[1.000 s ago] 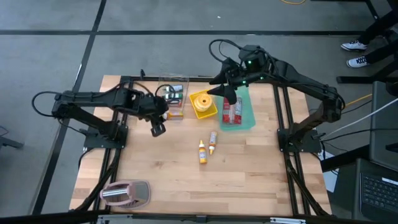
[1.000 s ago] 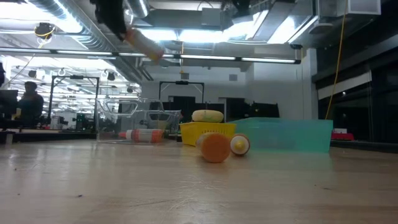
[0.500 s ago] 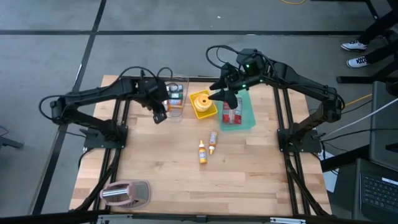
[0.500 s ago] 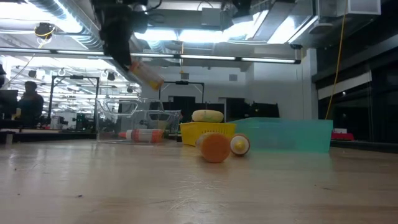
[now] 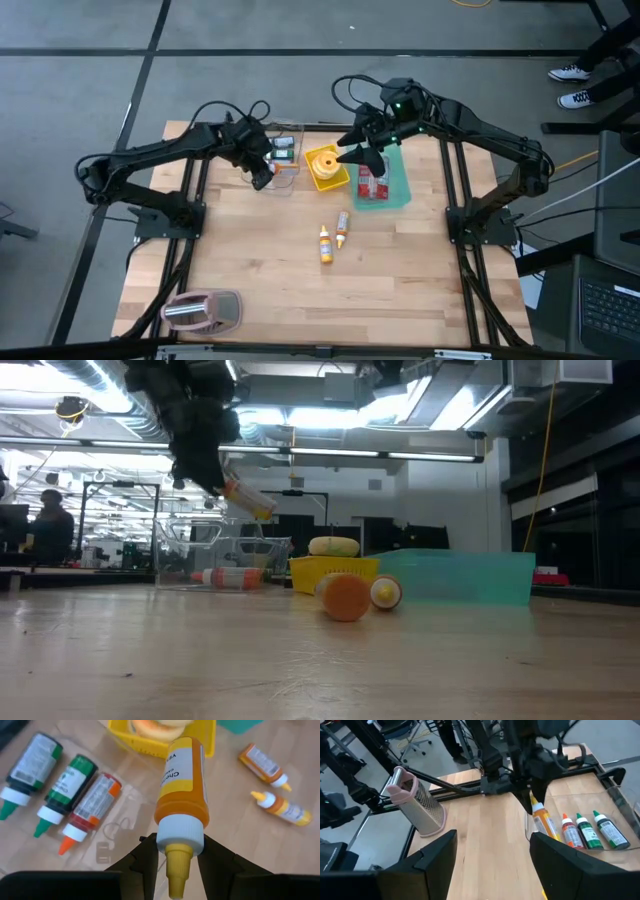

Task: Pick & Place Food Item
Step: Put the right yellow food coloring bottle into the transparent bin, then put the left yellow food coloring bottle into the transparent bin, then put the yellow food coloring bottle into the transparent bin

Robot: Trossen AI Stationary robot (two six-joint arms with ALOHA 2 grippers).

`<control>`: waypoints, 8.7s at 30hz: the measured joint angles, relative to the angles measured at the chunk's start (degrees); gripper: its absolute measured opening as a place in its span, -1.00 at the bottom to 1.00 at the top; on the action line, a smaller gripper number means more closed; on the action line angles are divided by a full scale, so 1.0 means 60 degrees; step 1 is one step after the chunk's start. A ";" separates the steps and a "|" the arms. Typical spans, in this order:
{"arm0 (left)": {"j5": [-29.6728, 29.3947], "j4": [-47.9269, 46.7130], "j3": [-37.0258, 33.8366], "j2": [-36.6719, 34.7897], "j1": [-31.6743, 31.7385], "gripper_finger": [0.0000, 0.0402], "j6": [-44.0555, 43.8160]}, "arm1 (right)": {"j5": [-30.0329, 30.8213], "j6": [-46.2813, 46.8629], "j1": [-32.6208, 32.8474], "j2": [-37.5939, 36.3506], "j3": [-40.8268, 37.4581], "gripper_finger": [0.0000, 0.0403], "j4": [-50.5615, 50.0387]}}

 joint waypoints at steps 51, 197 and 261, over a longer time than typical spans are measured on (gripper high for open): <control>0.2014 0.2290 -0.2878 0.0590 0.2983 -0.39 0.2170 | 0.1648 0.1586 -0.0191 0.0007 0.0000 0.23 0.0754; -1.1989 -0.0889 0.1120 0.2156 -0.4593 -0.43 -1.9123 | 0.1175 -0.0775 -0.1322 -0.0237 -0.0004 0.23 0.0186; -1.3132 0.3623 -0.1028 0.1185 -0.4319 -0.24 -1.5592 | 0.0913 -0.1250 -0.1322 -0.0237 -0.0004 0.23 -0.0116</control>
